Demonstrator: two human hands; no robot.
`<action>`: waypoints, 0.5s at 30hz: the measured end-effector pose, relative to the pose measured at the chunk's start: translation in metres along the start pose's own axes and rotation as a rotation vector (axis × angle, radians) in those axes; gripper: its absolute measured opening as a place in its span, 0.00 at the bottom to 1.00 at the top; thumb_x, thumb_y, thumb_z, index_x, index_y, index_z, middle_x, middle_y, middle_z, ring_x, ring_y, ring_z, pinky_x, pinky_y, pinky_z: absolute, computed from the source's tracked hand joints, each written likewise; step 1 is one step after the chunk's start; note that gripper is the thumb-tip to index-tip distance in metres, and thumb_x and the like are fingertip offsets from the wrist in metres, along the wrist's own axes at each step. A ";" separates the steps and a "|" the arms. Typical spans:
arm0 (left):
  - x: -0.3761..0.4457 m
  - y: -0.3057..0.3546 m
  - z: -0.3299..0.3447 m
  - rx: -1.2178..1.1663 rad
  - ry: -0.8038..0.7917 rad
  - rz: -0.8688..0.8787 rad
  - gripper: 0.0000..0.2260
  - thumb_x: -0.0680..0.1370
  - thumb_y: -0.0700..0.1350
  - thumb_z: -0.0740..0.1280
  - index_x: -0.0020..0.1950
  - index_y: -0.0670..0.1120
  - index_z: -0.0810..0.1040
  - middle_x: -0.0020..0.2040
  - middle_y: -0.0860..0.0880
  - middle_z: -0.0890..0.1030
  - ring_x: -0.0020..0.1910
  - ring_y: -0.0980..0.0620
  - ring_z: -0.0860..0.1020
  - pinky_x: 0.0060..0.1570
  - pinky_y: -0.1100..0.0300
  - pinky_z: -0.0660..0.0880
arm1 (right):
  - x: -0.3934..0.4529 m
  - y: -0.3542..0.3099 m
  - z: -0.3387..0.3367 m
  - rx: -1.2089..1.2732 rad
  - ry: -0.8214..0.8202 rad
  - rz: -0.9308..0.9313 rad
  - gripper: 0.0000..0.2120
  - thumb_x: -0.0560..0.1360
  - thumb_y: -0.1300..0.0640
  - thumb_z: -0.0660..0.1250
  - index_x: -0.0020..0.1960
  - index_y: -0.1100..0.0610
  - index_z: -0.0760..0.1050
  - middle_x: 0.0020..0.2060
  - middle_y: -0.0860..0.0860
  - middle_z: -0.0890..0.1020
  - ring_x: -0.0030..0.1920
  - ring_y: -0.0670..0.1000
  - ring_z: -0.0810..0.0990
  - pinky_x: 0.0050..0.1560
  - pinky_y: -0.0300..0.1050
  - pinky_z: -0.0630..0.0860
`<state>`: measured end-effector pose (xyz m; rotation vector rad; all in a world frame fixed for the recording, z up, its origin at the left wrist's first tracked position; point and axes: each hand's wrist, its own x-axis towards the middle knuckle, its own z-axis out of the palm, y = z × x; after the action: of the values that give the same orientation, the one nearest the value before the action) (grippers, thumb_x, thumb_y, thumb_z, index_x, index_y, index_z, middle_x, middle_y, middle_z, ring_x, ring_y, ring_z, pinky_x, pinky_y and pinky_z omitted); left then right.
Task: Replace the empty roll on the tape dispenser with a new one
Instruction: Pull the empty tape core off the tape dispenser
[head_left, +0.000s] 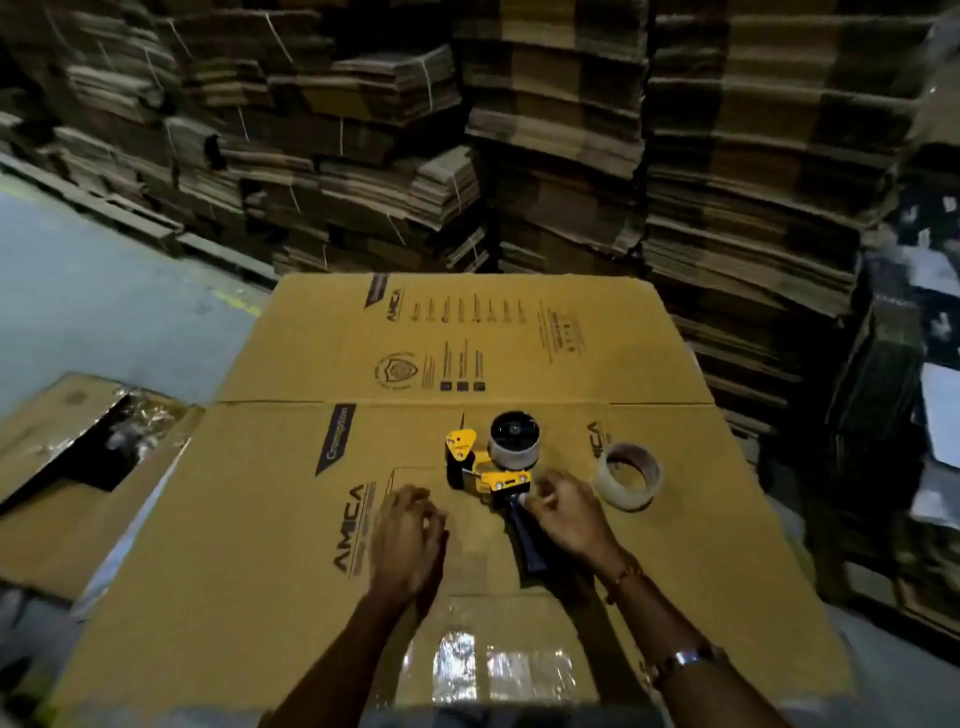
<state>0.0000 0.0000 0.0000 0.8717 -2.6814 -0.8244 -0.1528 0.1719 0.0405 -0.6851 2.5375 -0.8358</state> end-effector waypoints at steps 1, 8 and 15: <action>-0.009 -0.001 0.007 -0.061 -0.016 -0.039 0.25 0.78 0.59 0.54 0.52 0.43 0.84 0.60 0.46 0.81 0.63 0.45 0.74 0.60 0.55 0.68 | -0.002 0.003 0.006 0.034 -0.040 0.027 0.14 0.76 0.46 0.68 0.56 0.54 0.75 0.51 0.55 0.81 0.53 0.59 0.80 0.47 0.48 0.74; -0.063 0.012 0.018 -0.387 -0.022 -0.261 0.06 0.78 0.44 0.68 0.43 0.53 0.80 0.45 0.55 0.82 0.48 0.53 0.79 0.48 0.58 0.75 | -0.011 0.009 0.045 0.385 -0.147 0.191 0.24 0.76 0.54 0.71 0.69 0.52 0.66 0.54 0.56 0.82 0.48 0.59 0.82 0.50 0.58 0.81; -0.062 0.032 0.001 -0.871 -0.083 -0.534 0.04 0.80 0.37 0.66 0.49 0.41 0.80 0.44 0.42 0.82 0.44 0.49 0.78 0.43 0.63 0.75 | -0.035 -0.005 0.065 0.588 -0.108 0.231 0.20 0.79 0.57 0.66 0.68 0.50 0.66 0.52 0.54 0.80 0.43 0.58 0.82 0.44 0.57 0.83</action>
<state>0.0348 0.0584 0.0163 1.2850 -1.7798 -1.9448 -0.0917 0.1588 0.0022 -0.2346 2.0597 -1.3287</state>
